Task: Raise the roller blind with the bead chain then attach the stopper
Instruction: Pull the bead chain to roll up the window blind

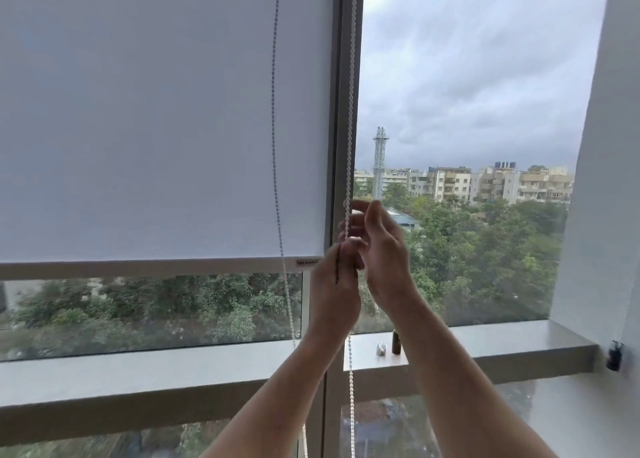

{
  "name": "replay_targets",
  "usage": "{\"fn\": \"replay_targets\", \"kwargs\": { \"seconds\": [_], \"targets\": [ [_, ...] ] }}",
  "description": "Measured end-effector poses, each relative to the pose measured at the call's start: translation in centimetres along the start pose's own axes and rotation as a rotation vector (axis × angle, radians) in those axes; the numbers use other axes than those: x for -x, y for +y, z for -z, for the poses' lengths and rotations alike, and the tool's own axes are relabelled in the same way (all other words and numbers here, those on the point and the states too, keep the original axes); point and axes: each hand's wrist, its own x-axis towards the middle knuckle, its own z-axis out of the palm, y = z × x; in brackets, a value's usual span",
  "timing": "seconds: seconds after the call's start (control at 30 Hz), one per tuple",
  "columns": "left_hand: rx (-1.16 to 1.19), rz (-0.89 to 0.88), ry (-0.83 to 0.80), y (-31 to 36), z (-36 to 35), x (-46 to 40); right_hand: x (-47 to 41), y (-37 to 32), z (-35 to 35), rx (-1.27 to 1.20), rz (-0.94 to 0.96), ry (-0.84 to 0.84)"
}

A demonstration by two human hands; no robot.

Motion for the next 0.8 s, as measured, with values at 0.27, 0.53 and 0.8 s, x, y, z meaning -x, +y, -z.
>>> {"fn": "replay_targets", "kwargs": {
  "seconds": [0.27, 0.53, 0.8],
  "targets": [
    [0.073, 0.069, -0.07, -2.7, 1.0, 3.1, -4.6, -5.7, -5.3, -0.029, -0.059, -0.025],
    [0.21, 0.074, -0.174, -2.5, 2.8, 1.0, -3.7, -4.8, -6.3, 0.117, 0.302, 0.116],
    [0.143, -0.069, -0.066, 4.1, 3.5, -6.4, 0.0, -1.5, -6.0, 0.158, 0.269, 0.092]
  ]
}}
